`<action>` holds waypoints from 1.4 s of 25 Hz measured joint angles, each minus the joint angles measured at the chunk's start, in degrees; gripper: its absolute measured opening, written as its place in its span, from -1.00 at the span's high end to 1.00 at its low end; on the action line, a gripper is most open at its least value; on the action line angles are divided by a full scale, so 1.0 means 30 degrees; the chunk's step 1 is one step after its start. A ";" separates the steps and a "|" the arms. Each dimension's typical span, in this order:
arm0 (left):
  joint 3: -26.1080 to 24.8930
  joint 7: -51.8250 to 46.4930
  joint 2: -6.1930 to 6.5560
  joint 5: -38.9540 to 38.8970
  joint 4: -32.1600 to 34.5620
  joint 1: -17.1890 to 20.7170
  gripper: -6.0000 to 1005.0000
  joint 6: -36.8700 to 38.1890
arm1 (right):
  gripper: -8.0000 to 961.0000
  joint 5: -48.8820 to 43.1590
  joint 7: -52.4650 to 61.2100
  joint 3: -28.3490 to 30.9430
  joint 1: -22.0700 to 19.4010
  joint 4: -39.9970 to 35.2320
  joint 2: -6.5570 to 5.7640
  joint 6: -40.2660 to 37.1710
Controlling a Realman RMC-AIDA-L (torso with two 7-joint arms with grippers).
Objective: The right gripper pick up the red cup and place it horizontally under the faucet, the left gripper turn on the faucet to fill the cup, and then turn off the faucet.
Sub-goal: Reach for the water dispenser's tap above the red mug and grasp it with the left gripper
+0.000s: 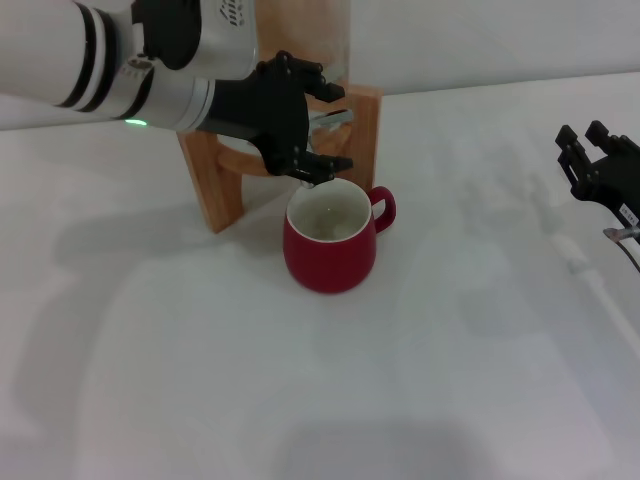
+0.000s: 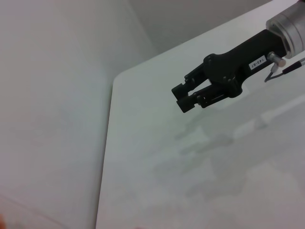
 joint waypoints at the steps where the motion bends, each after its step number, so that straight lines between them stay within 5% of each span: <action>1: 0.0003 0.0001 -0.0013 0.0000 -0.0002 -0.0025 -0.56 -0.0013 | 0.20 0.0014 0.0000 0.0000 0.0000 0.0000 0.0000 0.0000; 35: 0.1187 0.0153 -0.0122 -0.0706 -0.0456 -0.0297 -0.57 -0.1043 | 0.20 -0.0031 -0.0001 0.0000 -0.0002 0.0000 0.0000 0.0000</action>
